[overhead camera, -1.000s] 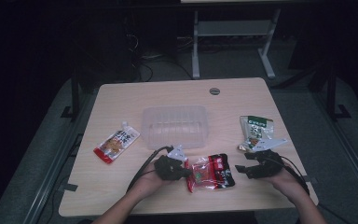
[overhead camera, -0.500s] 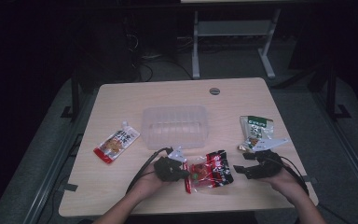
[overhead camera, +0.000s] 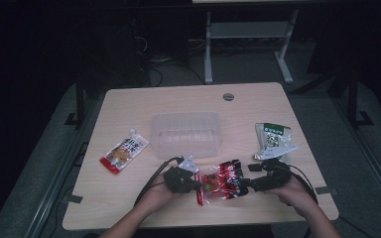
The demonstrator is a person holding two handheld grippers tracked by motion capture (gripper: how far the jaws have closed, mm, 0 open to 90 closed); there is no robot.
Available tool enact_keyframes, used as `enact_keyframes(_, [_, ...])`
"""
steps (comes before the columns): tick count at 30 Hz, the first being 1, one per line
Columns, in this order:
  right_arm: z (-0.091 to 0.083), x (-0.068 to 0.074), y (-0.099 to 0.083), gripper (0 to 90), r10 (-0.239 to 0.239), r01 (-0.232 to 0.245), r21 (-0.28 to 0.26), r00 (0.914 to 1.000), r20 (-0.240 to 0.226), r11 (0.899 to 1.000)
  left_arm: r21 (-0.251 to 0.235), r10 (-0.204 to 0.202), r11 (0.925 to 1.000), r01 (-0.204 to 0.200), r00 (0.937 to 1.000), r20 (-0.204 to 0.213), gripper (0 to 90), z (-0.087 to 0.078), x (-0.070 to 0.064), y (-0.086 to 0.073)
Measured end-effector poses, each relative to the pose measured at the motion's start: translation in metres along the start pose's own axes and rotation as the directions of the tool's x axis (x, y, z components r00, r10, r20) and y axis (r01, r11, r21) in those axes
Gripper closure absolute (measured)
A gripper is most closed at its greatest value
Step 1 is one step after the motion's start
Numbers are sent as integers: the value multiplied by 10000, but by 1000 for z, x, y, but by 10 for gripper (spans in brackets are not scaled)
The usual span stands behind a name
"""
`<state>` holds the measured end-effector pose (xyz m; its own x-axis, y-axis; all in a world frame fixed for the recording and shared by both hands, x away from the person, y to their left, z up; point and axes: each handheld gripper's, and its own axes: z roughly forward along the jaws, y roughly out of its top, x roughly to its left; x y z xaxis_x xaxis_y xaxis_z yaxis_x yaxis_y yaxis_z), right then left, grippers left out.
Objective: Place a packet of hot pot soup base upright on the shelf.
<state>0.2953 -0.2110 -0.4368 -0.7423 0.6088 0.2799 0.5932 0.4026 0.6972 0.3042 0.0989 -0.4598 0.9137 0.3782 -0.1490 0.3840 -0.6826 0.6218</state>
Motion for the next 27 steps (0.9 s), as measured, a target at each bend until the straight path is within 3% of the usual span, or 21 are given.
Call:
enact_keyframes(3, [9, 0, 3, 249, -151, 152, 165, 9999, -68, 9997, 1, 33, 10000, -33, 10000, 24, 898, 0, 0, 0])
enact_keyframes(10, [24, -1, 2, 216, 84, -57, 622, 9990, -440, 9981, 14, -55, 10000, 55, 10000, 38, 898, 0, 1, 0])
enact_keyframes(15, [29, 1, 2, 218, 203, -146, 647, 9959, -883, 9978, 3, -127, 9999, 127, 9999, -29, 899, 0, 0, 0])
enact_keyframes(18, [31, 5, 3, 224, 127, -64, 684, 9958, -910, 9976, -2, -131, 9999, 131, 9999, -66, 899, 0, -1, 0])
enact_keyframes(24, [34, 14, 6, 316, -150, 202, 583, 9961, -874, 9981, 0, -153, 9999, 153, 9999, -75, 899, 0, -1, 0])
enact_keyframes(25, [34, 15, 7, 384, -221, 262, 485, 9964, -820, 9985, -35, -207, 9998, 207, 9998, -48, 900, 0, -1, 0])
enact_keyframes(27, [34, 15, 9, 435, -250, 280, 339, 9960, -855, 9990, -23, -183, 9998, 183, 9998, -40, 899, 0, 0, 0])
